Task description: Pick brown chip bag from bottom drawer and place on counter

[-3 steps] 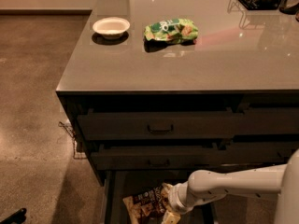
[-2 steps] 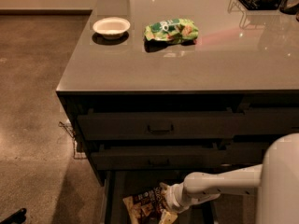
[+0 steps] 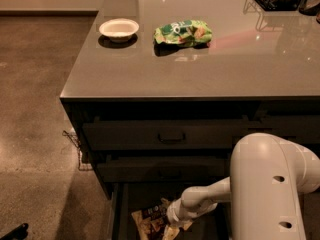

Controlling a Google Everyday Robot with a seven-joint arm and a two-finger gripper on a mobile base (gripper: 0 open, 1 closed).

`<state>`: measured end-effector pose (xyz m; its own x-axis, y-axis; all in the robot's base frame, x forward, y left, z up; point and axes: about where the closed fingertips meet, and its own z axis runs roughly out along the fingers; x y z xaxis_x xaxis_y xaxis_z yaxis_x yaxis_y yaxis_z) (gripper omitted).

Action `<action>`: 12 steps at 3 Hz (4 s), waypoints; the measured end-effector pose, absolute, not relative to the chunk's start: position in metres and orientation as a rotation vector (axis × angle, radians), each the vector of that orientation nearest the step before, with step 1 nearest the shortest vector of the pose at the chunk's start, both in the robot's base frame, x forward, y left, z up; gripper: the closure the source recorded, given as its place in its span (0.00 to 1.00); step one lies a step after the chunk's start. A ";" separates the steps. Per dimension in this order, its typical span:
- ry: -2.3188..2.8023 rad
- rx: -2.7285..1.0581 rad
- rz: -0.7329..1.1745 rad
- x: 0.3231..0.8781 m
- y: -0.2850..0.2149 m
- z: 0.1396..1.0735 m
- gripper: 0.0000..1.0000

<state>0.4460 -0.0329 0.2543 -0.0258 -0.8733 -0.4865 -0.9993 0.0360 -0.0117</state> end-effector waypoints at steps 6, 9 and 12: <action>1.861 -2.040 0.386 0.498 -0.017 0.150 0.50; 1.302 -1.880 0.537 0.474 -0.008 0.331 1.00; 1.135 -1.768 0.485 0.467 -0.054 0.410 1.00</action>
Offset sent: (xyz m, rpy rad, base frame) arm 0.0284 0.0247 -0.0470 -0.0515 -0.1423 0.0945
